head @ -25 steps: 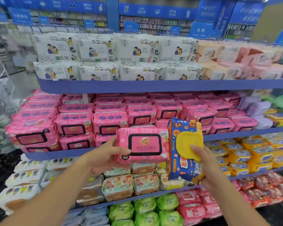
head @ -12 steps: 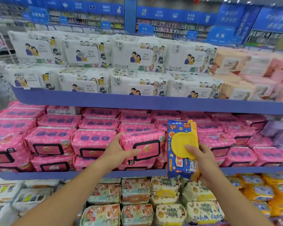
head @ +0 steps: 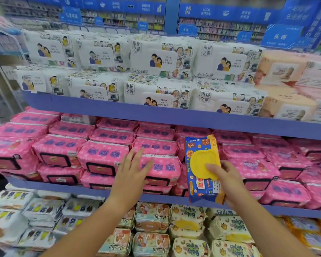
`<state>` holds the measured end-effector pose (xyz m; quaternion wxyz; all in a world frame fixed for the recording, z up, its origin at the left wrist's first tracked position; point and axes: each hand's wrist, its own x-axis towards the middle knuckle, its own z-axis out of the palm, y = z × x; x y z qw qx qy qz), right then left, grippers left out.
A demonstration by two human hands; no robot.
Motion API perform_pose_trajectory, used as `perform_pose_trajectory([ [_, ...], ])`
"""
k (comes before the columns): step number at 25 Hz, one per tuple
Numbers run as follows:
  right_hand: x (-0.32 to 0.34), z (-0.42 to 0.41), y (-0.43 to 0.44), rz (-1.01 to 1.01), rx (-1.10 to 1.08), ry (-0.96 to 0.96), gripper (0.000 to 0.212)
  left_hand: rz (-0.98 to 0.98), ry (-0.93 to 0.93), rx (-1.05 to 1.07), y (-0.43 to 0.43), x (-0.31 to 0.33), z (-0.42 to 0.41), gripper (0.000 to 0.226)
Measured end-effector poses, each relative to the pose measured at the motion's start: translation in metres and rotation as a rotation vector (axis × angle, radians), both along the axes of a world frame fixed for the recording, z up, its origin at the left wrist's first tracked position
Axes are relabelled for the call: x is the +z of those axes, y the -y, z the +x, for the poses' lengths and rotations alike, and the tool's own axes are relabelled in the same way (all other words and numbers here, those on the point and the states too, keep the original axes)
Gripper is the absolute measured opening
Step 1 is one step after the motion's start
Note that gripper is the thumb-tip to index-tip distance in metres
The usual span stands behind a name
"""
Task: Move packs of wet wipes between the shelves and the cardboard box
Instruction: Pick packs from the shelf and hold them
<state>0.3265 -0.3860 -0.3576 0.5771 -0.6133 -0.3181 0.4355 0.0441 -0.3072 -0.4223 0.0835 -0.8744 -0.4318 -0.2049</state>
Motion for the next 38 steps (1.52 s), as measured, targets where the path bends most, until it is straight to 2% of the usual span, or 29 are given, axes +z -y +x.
perform_pose_trajectory([
  [2, -0.002, 0.003, -0.003, 0.001, 0.02, 0.013, 0.021, 0.11, -0.152, -0.113, -0.001, -0.001, 0.014, 0.083],
  [3, -0.003, 0.005, -0.003, -0.001, 0.035, 0.018, 0.021, 0.126, -0.166, -0.141, -0.003, 0.0, 0.017, 0.088],
  [6, -0.003, 0.011, -0.001, -0.003, 0.05, 0.012, 0.019, 0.143, -0.206, -0.087, -0.011, 0.005, 0.012, 0.098],
  [7, -0.003, 0.014, 0.0, -0.005, 0.058, 0.013, 0.018, 0.12, -0.228, -0.073, -0.01, 0.009, 0.013, 0.093],
  [10, -0.001, 0.021, 0.007, -0.016, 0.079, 0.038, 0.024, 0.01, -0.198, -0.029, 0.0, 0.028, 0.029, 0.055],
  [11, -0.001, 0.024, 0.009, -0.024, 0.092, 0.06, 0.027, -0.091, -0.118, -0.004, 0.004, 0.039, 0.037, 0.051],
  [13, 0.003, 0.03, 0.016, -0.039, 0.146, 0.116, 0.033, -0.338, 0.192, -0.02, 0.011, 0.067, 0.057, 0.063],
  [15, 0.013, 0.035, 0.024, -0.06, 0.235, 0.193, 0.047, -0.727, 0.575, -0.124, 0.011, 0.096, 0.079, 0.081],
  [16, 0.02, 0.038, 0.027, -0.082, 0.271, 0.236, 0.052, -0.949, 0.689, -0.197, 0.009, 0.109, 0.089, 0.088],
  [17, 0.027, 0.042, 0.032, -0.093, 0.299, 0.263, 0.052, -1.13, 0.717, -0.263, 0.006, 0.12, 0.101, 0.088],
  [19, 0.045, 0.048, 0.044, -0.11, 0.355, 0.29, 0.048, -1.307, 0.643, -0.373, 0.004, 0.129, 0.114, 0.065],
  [21, 0.057, 0.057, 0.06, -0.151, 0.388, 0.359, 0.05, -1.369, 0.498, -0.46, 0.01, 0.129, 0.125, 0.048],
  [23, 0.055, 0.064, 0.085, -0.189, 0.447, 0.439, 0.047, -1.447, 0.405, -0.538, 0.032, 0.114, 0.137, 0.042],
  [25, 0.044, 0.076, 0.118, -0.237, 0.411, 0.455, 0.048, -1.506, 0.475, -0.53, 0.062, 0.092, 0.147, 0.046],
  [28, 0.028, 0.112, 0.175, -0.276, 0.296, 0.435, 0.053, -1.482, 0.653, -0.436, 0.104, 0.07, 0.175, 0.058],
  [31, 0.02, 0.152, 0.224, -0.263, 0.21, 0.348, 0.084, -1.422, 0.81, -0.331, 0.145, 0.071, 0.208, 0.057],
  [32, 0.017, 0.166, 0.237, -0.228, 0.173, 0.284, 0.088, -1.404, 0.855, -0.31, 0.162, 0.073, 0.22, 0.059],
  [33, 0.015, 0.178, 0.247, -0.186, 0.14, 0.218, 0.081, -1.391, 0.891, -0.291, 0.179, 0.074, 0.231, 0.059],
  [35, 0.008, 0.195, 0.264, -0.109, 0.12, 0.128, 0.048, -1.369, 0.945, -0.244, 0.218, 0.072, 0.248, 0.045],
  [36, 0.003, 0.199, 0.272, -0.093, 0.138, 0.119, 0.038, -1.356, 0.97, -0.204, 0.238, 0.067, 0.251, 0.039],
  [38, -0.017, 0.198, 0.286, -0.075, 0.203, 0.12, 0.037, -1.344, 1.032, -0.078, 0.284, 0.053, 0.246, 0.031],
])
